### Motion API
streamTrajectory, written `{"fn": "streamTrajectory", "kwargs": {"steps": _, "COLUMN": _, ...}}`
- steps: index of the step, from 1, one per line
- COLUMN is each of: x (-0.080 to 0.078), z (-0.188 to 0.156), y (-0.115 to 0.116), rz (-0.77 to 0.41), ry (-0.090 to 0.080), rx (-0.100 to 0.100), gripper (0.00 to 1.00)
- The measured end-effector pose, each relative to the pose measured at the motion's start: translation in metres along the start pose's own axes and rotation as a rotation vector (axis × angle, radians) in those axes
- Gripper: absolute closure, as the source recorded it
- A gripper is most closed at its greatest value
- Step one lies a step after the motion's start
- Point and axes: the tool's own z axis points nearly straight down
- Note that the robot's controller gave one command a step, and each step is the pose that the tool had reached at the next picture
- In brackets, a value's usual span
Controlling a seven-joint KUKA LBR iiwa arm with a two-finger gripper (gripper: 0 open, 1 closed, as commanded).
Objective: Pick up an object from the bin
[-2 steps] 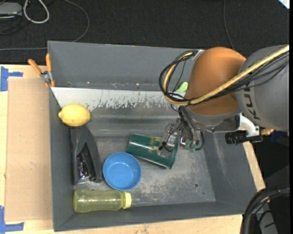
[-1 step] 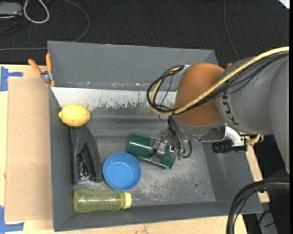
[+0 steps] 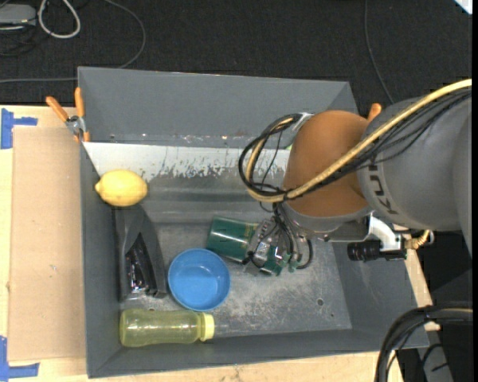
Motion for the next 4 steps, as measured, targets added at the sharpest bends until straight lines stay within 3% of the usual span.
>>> {"fn": "streamTrajectory", "kwargs": {"steps": 1, "x": -0.023, "z": 0.0, "y": 0.002, "rz": -0.021, "ry": 0.005, "rx": 0.006, "gripper": 1.0}}
{"fn": "streamTrajectory", "kwargs": {"steps": 2, "x": -0.016, "z": -0.006, "y": 0.003, "rz": -0.009, "ry": 0.005, "rx": 0.003, "gripper": 1.0}}
{"fn": "streamTrajectory", "kwargs": {"steps": 3, "x": -0.024, "z": 0.002, "y": -0.01, "rz": -0.066, "ry": 0.008, "rx": 0.008, "gripper": 1.0}}
{"fn": "streamTrajectory", "kwargs": {"steps": 4, "x": -0.021, "z": -0.007, "y": 0.023, "rz": 0.015, "ry": 0.006, "rx": 0.003, "gripper": 1.0}}
